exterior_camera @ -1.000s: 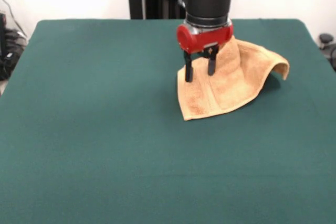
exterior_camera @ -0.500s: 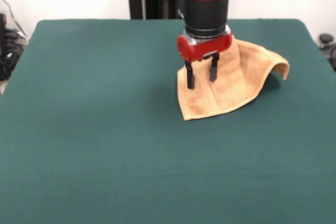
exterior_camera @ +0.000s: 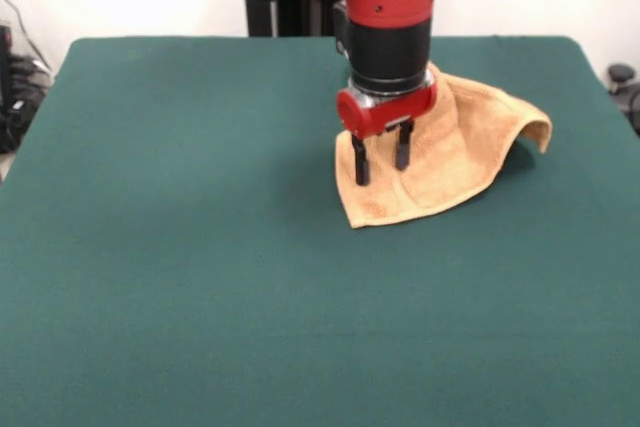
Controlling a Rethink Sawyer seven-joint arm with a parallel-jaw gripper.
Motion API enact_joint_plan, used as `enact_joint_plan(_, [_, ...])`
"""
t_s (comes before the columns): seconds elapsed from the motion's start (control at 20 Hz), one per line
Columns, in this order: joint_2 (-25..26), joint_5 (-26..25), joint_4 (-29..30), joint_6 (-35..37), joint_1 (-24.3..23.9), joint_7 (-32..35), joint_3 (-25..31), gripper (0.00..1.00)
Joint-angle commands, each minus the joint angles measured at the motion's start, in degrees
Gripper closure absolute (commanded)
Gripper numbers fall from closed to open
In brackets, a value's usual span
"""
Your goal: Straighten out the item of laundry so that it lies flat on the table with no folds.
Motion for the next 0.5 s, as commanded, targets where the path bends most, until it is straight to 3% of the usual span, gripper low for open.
enact_joint_plan(0.05, [6.5,-5.0,-5.1,-3.3,2.8,-2.2,2.7,0.0])
enact_joint_plan(0.25, [7.5,-6.5,-5.3,-5.2,3.3,-2.1,2.7,0.0])
enact_joint_plan(0.3, [7.5,-6.8,-5.3,-5.1,3.4,-2.1,2.7,1.0])
enact_joint_plan(0.5, [6.4,-7.3,-4.6,-4.5,3.3,-3.2,3.0,1.0])
